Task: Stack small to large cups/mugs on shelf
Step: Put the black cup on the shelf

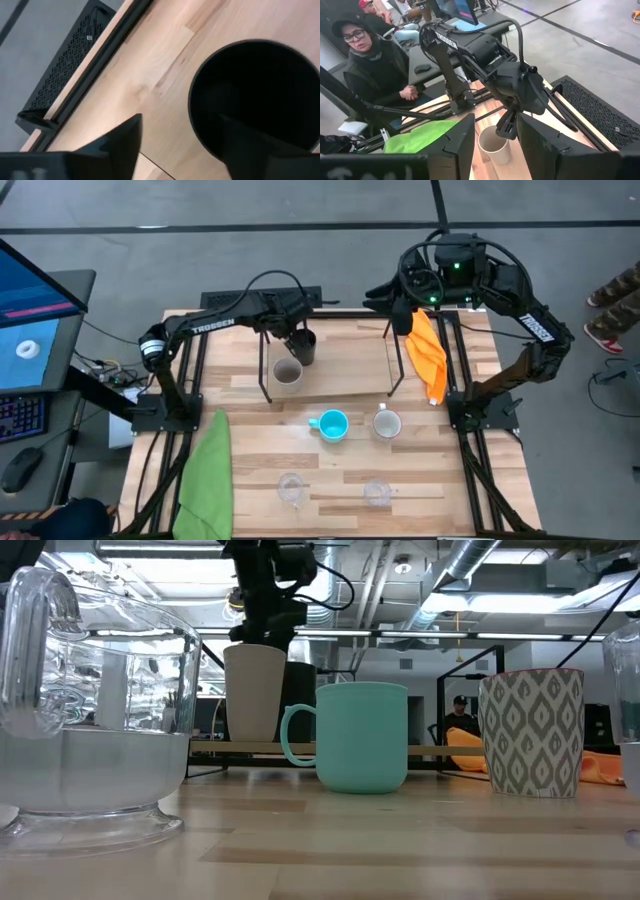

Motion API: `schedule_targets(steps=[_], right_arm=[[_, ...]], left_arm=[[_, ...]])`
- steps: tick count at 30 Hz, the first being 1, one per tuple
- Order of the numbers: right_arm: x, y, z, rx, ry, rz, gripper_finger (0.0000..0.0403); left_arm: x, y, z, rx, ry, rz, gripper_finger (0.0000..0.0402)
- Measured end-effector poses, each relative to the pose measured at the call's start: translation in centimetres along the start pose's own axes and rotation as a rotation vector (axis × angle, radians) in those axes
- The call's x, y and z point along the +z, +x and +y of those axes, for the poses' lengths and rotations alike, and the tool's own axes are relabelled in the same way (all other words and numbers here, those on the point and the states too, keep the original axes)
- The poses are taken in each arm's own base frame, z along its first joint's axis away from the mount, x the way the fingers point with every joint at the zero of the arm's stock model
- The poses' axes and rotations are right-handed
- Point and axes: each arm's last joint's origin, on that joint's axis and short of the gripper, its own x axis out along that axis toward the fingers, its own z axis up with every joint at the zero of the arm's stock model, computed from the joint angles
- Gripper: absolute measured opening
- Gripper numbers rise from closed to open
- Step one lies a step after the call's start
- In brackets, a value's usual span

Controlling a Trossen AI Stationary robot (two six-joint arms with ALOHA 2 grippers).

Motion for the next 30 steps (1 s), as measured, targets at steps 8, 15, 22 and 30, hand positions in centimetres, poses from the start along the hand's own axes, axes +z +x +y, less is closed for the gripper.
schedule_targets(steps=[8,15,22,30], right_arm=[[0.0,0.0,0.0,0.0,0.015,0.0,0.0169],[0.0,0.0,0.0,0.0,0.015,0.0,0.0169],[0.0,0.0,0.0,0.001,0.01,0.0,0.0169],[0.0,0.0,0.0,0.001,0.007,0.0,0.0169]], left_arm=[[0.0,0.4,-0.2,-0.019,0.025,0.019,0.0106],[-0.6,0.0,0.1,0.012,0.048,0.063,0.0024],[-1.1,-0.7,0.7,0.038,0.024,0.091,0.001],[-1.1,-0.8,1.7,0.051,-0.008,0.095,0.0004]])
